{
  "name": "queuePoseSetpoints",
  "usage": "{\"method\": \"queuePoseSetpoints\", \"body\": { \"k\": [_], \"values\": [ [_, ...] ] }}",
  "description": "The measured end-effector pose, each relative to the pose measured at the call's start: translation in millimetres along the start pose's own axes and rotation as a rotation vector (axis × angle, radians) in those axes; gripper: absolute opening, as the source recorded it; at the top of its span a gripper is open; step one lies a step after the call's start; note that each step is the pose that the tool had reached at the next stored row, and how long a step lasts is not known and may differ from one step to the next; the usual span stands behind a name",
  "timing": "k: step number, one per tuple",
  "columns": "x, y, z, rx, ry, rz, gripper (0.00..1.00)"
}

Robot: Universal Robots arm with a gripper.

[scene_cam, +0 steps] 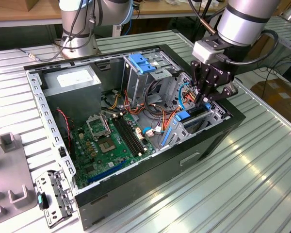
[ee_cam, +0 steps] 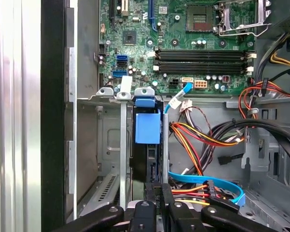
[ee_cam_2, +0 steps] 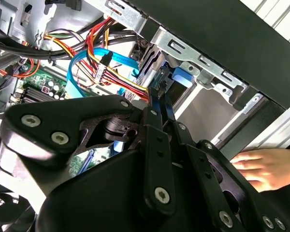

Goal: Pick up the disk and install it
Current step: 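Insert the first disk wire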

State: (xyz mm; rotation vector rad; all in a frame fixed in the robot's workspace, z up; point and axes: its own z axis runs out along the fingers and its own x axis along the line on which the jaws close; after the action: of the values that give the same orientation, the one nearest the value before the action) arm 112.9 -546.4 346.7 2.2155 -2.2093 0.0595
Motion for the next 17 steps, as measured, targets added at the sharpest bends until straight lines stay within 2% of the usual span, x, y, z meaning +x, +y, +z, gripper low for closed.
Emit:
{"method": "queuePoseSetpoints", "body": {
  "k": [8,17],
  "values": [
    [0.1,0.0,1.9,0.0,0.0,0.001,0.16],
    [1.0,0.0,-0.2,0.0,0.0,0.002,0.16]
  ]
}}
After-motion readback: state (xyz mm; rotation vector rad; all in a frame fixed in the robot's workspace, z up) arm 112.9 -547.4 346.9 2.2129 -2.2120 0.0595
